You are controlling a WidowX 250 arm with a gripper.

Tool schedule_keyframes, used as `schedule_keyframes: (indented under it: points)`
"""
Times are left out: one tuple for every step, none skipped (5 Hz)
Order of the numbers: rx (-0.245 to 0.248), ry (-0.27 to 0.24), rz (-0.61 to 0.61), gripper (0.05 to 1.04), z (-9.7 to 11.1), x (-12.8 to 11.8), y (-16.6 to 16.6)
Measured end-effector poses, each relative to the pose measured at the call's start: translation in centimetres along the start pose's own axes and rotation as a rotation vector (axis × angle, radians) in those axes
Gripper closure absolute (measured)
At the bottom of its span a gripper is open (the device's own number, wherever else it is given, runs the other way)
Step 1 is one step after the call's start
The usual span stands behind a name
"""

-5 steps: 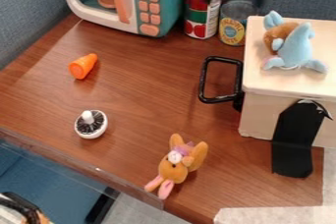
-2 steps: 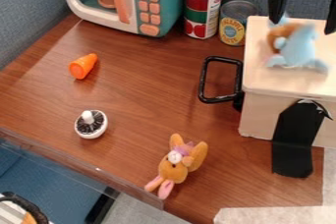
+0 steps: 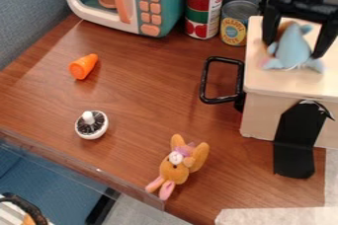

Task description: Moved the Blue nanies on the table

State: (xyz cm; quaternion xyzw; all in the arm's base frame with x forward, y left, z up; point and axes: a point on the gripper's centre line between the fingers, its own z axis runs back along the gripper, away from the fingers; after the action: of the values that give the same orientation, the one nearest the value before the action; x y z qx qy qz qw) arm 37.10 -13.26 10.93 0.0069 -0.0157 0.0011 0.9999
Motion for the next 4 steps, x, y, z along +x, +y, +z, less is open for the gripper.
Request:
schedule_keyframes:
  points:
    - [0.007,0.01,-0.001,0.351,-0.5,0.0,0.0]
    - [0.0,0.001,0.006,0.508,-0.5,-0.4,0.1]
    - [0.001,-0.006,0.026,0.576,0.1,-1.0,1.2]
    - [-0.015,-0.074,0.12,0.589,2.4,-1.9,4.6]
